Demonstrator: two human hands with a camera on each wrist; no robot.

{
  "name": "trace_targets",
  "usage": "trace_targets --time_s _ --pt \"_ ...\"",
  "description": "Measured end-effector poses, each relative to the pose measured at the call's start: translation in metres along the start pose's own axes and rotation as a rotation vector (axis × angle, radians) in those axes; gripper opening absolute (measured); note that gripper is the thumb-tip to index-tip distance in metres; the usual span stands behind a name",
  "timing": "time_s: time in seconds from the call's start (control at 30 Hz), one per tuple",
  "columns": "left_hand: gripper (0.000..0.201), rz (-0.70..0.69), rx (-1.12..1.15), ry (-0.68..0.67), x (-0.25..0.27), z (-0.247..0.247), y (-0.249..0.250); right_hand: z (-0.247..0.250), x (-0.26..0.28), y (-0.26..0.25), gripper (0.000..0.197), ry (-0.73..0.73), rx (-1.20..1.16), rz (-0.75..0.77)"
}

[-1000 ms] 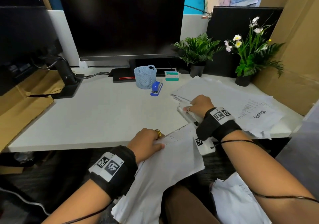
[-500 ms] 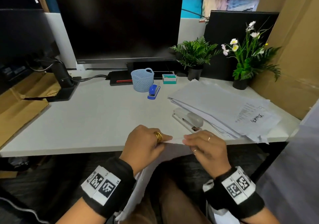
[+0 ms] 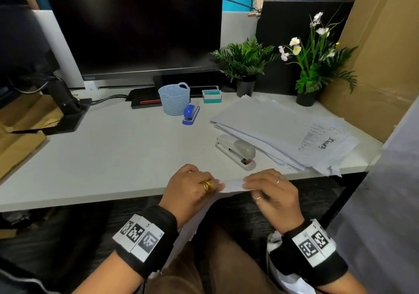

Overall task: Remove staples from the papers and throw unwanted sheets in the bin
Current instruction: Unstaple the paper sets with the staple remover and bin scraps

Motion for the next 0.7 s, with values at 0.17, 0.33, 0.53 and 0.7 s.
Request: trace_targets --time_s 0.17,0.33,0.53,0.7 --pt "0.017 0.158 0.199 -0.006 0.001 -0.024 0.005 0.042 0.009 0.018 0.047 -0.135 -0.195 -0.543" --pt "0.016 0.186 0.365 -0.137 -0.020 -0.063 0.022 0.075 0.040 0.054 0.015 -0.435 0.037 -0.798" --pt "0.068 -0.011 0.256 -0.332 -0.064 -0.103 0.037 0.126 0.069 0.088 0.006 -0.543 0.439 -0.904" --pt "0.054 0.007 0.062 -0.372 -0.092 -0.128 0.042 0.138 0.094 0.100 0.022 -0.695 0.764 -0.933"
Point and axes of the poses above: each hand's wrist, its own x-axis away from the middle knuckle, its own z-axis out of the back of the hand, y = z × x, the point moved 3 cm from there along -x, towards the middle knuckle, and after that the axes turned 6 degrees about x, right-handed, at the moved point
